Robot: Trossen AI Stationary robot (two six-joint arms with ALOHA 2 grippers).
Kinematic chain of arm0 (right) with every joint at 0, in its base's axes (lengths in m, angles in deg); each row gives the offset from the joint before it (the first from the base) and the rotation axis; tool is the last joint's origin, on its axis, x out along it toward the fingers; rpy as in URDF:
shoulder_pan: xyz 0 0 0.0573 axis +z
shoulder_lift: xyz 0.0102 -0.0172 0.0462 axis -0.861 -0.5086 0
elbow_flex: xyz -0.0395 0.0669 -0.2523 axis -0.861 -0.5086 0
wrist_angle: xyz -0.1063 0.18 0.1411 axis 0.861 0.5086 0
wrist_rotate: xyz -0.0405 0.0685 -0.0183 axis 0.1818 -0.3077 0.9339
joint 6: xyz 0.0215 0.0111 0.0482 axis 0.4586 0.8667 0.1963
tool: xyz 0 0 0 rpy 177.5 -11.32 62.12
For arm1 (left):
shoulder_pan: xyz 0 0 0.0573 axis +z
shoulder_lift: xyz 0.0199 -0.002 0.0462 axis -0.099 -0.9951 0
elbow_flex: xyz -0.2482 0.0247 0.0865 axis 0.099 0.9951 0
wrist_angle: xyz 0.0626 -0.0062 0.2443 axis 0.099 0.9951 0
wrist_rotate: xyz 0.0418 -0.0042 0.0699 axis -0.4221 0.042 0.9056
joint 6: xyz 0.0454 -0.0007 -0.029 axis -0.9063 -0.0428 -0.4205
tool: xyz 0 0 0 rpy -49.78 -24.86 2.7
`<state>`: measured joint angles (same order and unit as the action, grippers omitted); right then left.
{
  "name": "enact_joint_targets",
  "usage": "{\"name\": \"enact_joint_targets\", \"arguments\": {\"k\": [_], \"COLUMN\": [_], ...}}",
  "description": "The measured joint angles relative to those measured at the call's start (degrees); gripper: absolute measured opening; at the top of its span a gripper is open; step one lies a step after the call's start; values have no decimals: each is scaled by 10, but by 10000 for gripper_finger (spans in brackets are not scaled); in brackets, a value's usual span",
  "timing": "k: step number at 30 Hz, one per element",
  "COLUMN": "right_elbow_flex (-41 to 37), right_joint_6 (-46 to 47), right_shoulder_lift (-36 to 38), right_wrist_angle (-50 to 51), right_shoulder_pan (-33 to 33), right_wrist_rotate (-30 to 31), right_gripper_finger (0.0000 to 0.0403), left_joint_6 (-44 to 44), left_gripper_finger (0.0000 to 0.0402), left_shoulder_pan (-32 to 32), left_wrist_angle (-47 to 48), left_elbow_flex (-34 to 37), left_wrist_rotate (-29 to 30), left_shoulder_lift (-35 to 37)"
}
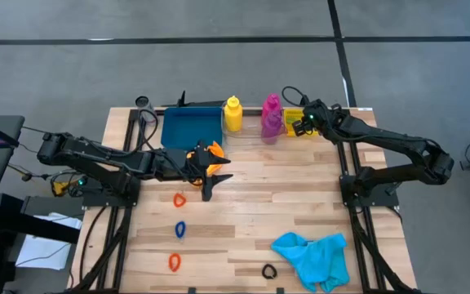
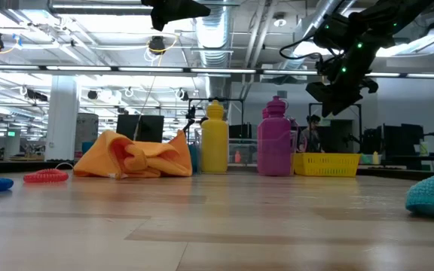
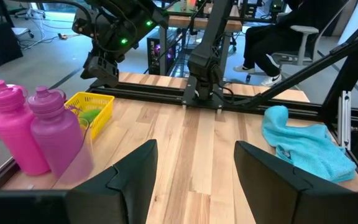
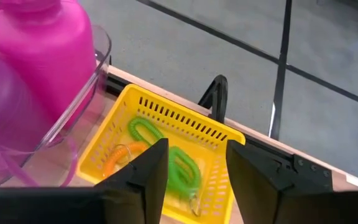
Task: Pick & Place Sports Items
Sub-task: Put the green spring keychain into the yellow bin, then put the top orange spring keychain into the yellow bin
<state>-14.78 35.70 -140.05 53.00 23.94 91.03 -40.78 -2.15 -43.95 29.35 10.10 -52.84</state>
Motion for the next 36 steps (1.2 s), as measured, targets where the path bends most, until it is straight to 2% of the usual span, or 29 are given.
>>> {"name": "enact_joint_targets", "arguments": {"k": [6, 13, 28, 36], "right_elbow_flex": [0, 0, 0, 0], "right_joint_6": [2, 2, 28, 53], "right_shoulder_lift": [0, 0, 0, 0], "right_wrist_angle": [-15, -14, -40, -58], "right_shoulder_pan": [0, 2, 2, 2], "right_wrist_rotate": [1, 1, 2, 39], "right_gripper_finger": [154, 154, 154, 154], "left_joint_6": [0, 37, 25, 21], "left_gripper_finger": [209, 209, 209, 209], "left_shoulder_pan": [0, 0, 4, 4], "left_wrist_angle": [-7, -72, -84, -83], "left_elbow_flex": [0, 0, 0, 0], "left_wrist_rotate": [0, 1, 1, 0], "left_shoulder_lift": [0, -7, -7, -7]}}
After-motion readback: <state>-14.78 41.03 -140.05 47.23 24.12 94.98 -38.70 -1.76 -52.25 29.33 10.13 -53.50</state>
